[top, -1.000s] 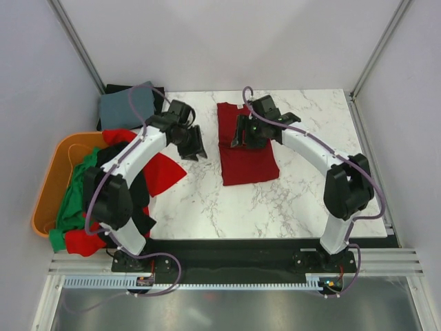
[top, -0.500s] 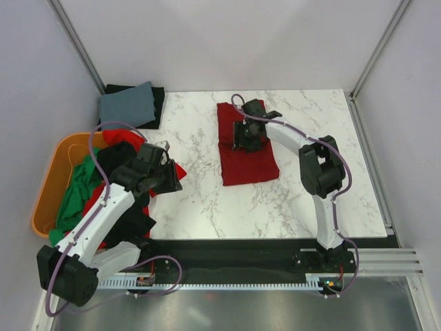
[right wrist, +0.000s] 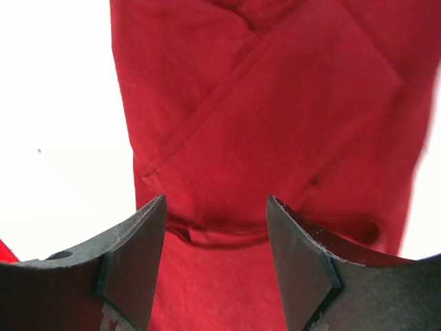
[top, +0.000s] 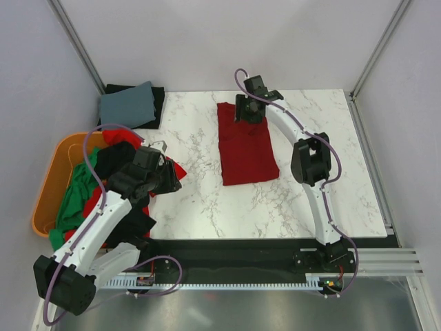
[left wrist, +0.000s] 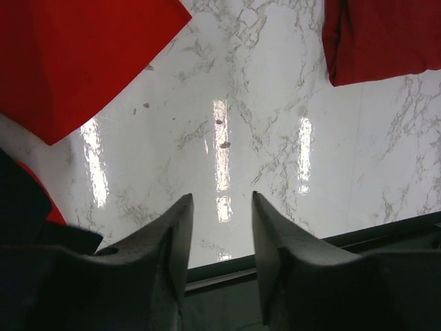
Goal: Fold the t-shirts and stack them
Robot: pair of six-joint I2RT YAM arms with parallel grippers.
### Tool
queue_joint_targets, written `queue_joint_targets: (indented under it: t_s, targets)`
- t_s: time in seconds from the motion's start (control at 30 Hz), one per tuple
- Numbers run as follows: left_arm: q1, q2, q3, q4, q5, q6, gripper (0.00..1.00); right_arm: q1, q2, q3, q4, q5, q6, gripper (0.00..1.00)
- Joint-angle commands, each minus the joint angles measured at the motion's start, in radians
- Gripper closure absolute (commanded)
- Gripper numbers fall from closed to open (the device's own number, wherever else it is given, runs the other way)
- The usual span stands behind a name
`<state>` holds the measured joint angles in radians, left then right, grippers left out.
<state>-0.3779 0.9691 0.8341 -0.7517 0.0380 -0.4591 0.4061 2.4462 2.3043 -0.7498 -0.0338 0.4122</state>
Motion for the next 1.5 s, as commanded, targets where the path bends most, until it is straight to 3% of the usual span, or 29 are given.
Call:
queue_joint_targets:
  t_s: [0.0, 0.07, 0.17, 0.33, 0.53, 0.73, 1.13, 1.37, 1.47]
  targets:
    - [0.004, -0.052, -0.003, 0.037, -0.068, 0.031, 0.48, 0.0, -0.139, -0.069, -0.008, 0.08, -0.029, 0.33]
    - [0.004, -0.075, 0.005, 0.041, -0.055, 0.004, 0.26, -0.012, -0.305, -0.277, 0.059, 0.116, -0.035, 0.32]
    - [0.001, -0.052, 0.013, 0.112, 0.077, -0.044, 0.14, -0.05, -0.537, -0.571, 0.144, 0.1, -0.026, 0.32]
    - [-0.01, 0.069, -0.021, 0.293, 0.255, -0.15, 0.12, -0.111, -0.775, -0.96, 0.182, -0.004, -0.01, 0.3]
    - [-0.093, 0.305, 0.078, 0.413, 0.247, -0.223, 0.14, -0.135, -0.935, -1.282, 0.292, -0.132, 0.034, 0.31]
    - [-0.15, 0.514, 0.151, 0.475, 0.234, -0.288, 0.19, -0.174, -0.897, -1.37, 0.378, -0.199, 0.039, 0.37]
    - [-0.181, 0.572, 0.12, 0.532, 0.198, -0.339, 0.22, -0.236, -0.814, -1.428, 0.503, -0.291, 0.023, 0.41]
    - [-0.205, 0.631, 0.119, 0.532, 0.177, -0.343, 0.23, -0.254, -0.793, -1.493, 0.535, -0.296, 0.043, 0.54]
    - [-0.226, 0.664, 0.108, 0.537, 0.16, -0.355, 0.25, -0.254, -0.803, -1.534, 0.547, -0.29, 0.048, 0.64]
